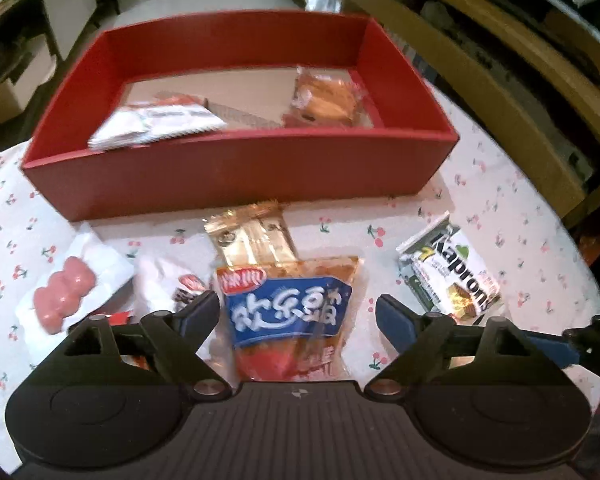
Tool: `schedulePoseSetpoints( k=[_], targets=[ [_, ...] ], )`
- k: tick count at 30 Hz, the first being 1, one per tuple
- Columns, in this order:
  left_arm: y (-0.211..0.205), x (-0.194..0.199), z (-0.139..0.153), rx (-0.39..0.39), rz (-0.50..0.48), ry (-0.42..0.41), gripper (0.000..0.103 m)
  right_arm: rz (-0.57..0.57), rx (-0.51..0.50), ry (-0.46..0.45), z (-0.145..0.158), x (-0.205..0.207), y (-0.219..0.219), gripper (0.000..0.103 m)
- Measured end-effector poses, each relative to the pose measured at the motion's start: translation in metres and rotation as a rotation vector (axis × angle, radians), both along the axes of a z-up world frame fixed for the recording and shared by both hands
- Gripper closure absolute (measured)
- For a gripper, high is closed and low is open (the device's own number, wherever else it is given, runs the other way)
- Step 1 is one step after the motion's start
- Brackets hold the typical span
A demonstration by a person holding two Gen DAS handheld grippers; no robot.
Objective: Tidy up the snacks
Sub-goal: 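Lift both snacks and lower them into the red box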
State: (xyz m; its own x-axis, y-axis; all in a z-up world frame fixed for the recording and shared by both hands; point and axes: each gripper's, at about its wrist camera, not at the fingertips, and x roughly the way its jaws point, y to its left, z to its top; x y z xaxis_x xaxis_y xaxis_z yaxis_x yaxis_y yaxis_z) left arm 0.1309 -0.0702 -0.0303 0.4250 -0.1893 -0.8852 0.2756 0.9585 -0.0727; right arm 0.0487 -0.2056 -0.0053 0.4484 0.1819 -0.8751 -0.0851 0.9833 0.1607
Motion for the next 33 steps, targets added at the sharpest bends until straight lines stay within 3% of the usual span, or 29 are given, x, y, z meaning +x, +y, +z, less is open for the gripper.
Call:
schedulePoseSetpoints(
  k=[4, 8, 12, 33],
  targets=[
    [-0.007, 0.000, -0.009, 0.058, -0.006, -0.024, 0.026, 0.021, -0.035, 0.022, -0.010, 0.002, 0.007, 0.031],
    [-0.004, -0.002, -0.010, 0.054, 0.003, -0.012, 0.035, 0.047, -0.087, 0.064, -0.026, 0.005, 0.016, 0.031],
    [0.007, -0.005, -0.005, 0.025, 0.014, 0.010, 0.039, 0.063, -0.113, 0.017, -0.018, -0.002, 0.019, 0.033],
    [0.030, -0.034, 0.045, -0.123, 0.027, -0.035, 0.041, -0.040, -0.027, -0.115, 0.020, -0.015, -0.005, 0.033]
  ],
)
